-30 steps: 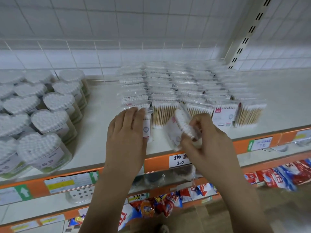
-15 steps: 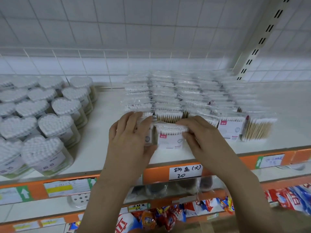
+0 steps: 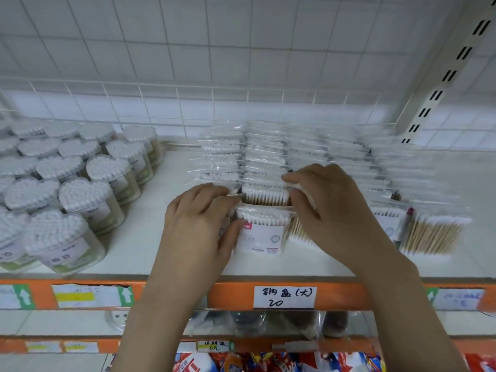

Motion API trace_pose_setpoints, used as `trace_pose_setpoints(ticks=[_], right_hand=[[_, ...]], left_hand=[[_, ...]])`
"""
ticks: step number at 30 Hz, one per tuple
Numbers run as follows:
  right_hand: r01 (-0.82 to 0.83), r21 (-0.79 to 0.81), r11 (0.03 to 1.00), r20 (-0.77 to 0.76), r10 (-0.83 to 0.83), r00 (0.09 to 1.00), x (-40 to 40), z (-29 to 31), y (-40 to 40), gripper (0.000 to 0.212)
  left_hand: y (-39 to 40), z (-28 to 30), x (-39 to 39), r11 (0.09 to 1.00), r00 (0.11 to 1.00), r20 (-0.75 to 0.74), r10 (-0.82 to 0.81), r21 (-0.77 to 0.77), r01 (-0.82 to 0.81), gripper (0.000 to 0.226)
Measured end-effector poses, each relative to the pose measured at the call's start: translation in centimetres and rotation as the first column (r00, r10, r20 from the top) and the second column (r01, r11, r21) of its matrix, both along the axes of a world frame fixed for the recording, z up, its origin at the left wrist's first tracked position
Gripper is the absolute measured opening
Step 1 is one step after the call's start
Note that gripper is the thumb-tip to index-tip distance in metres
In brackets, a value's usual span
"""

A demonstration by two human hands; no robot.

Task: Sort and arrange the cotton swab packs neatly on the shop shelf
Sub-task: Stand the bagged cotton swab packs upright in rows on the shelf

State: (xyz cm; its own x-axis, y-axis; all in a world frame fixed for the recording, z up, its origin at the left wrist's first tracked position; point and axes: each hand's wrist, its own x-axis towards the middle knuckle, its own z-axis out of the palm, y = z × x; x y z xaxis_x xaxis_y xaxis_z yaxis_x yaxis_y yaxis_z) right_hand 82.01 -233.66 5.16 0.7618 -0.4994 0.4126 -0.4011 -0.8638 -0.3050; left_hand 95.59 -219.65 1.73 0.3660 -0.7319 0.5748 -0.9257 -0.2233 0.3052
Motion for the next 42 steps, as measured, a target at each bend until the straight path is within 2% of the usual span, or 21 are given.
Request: trace_pose_setpoints(ticks=[6, 12, 15, 18, 25, 31, 33, 37, 42], right_hand=[[-0.008, -0.092, 0.996, -0.101, -0.001, 0.995, 1.8, 0.4, -1.7, 0.028], [-0.074, -0.052, 0.996, -0.110, 0.068, 0.992, 2.6, 0.6, -2.1, 0.020], [-0.102, -0.067, 0.993, -0.136, 0.092, 0.986, 3.1, 0.7, -2.2, 0.023], [-0.067, -0.076, 0.995, -0.048, 0.064, 0.997, 3.1, 1.3, -1.8, 0.020], [-0.073, 0.152, 0.986, 0.279, 0.028, 0.960, 1.6, 3.9, -0.7, 0.018], [-0.043, 0.271, 0.962, 0.387, -0.068, 0.919, 0.6, 4.8, 0.0, 0.016], [-0.003, 0.233, 0.973, 0.375, -0.087, 0.923, 0.2, 4.9, 0.2, 0.020], [0.055, 0.216, 0.975, 0.282, -0.117, 0.952, -0.4, 5.1, 0.7, 0.011], [0.056, 0.152, 0.987, 0.142, -0.078, 0.987, 0.0, 5.3, 1.5, 0.015]], left_hand=[[-0.2, 0.5, -0.6, 0.999, 0.997, -0.079, 0.005, 0.051, -0.001, 0.031], [0.1, 0.7, -0.9, 0.999, 0.994, -0.110, 0.004, 0.054, 0.002, 0.027], [0.0, 0.8, -0.8, 0.999, 0.994, -0.113, 0.002, 0.044, 0.003, 0.027], [0.1, 0.8, -0.5, 0.999, 0.994, -0.111, -0.004, 0.051, 0.010, 0.026], [-0.1, 1.0, 0.6, 0.996, 0.993, -0.081, -0.084, 0.030, 0.086, 0.021], [-0.1, 1.4, 1.5, 0.989, 0.987, -0.069, -0.143, 0.022, 0.145, 0.017], [-0.1, 1.5, 1.6, 0.986, 0.985, -0.065, -0.161, 0.019, 0.163, 0.017], [0.1, 1.6, 2.0, 0.979, 0.977, -0.060, -0.204, 0.012, 0.205, 0.019], [0.2, 1.5, 2.5, 0.969, 0.967, -0.065, -0.245, 0.008, 0.246, 0.025]])
